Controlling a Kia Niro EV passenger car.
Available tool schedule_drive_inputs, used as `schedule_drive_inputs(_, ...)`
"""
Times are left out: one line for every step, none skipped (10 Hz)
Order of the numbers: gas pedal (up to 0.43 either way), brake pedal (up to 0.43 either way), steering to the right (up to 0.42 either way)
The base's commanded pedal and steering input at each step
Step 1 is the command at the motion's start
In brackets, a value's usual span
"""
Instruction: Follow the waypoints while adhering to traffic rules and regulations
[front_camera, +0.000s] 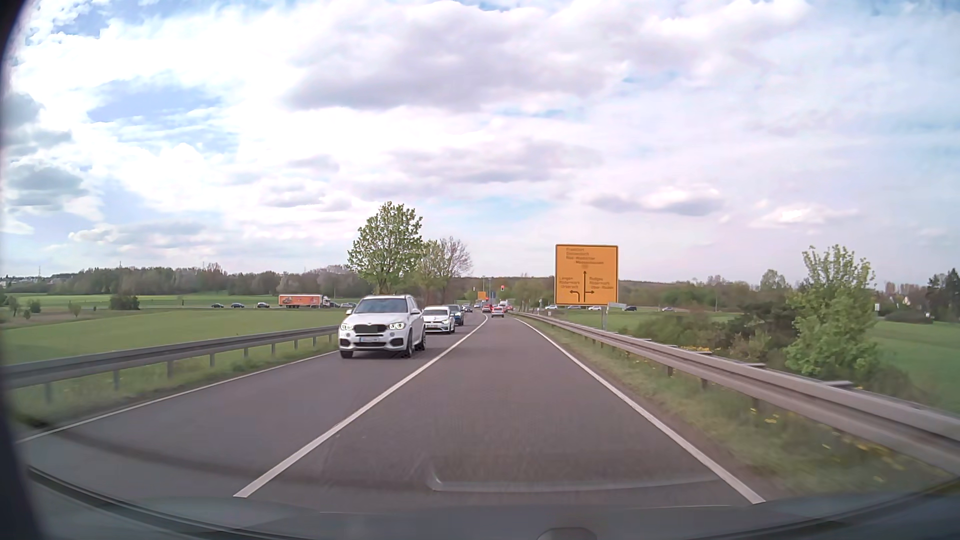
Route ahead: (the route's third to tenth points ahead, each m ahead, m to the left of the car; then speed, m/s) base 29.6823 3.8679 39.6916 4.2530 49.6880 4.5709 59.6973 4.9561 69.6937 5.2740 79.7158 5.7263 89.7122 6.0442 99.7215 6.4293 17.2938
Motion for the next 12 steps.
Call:
schedule_drive_inputs(0.0, 0.268, -0.002)
schedule_drive_inputs(0.0, 0.268, -0.002)
schedule_drive_inputs(0.0, 0.268, -0.002)
schedule_drive_inputs(0.0, 0.274, -0.003)
schedule_drive_inputs(0.0, 0.268, -0.002)
schedule_drive_inputs(0.0, 0.268, -0.002)
schedule_drive_inputs(0.0, 0.268, -0.003)
schedule_drive_inputs(0.0, 0.268, -0.002)
schedule_drive_inputs(0.0, 0.274, -0.003)
schedule_drive_inputs(0.0, 0.274, -0.002)
schedule_drive_inputs(0.0, 0.268, -0.003)
schedule_drive_inputs(0.0, 0.274, -0.003)
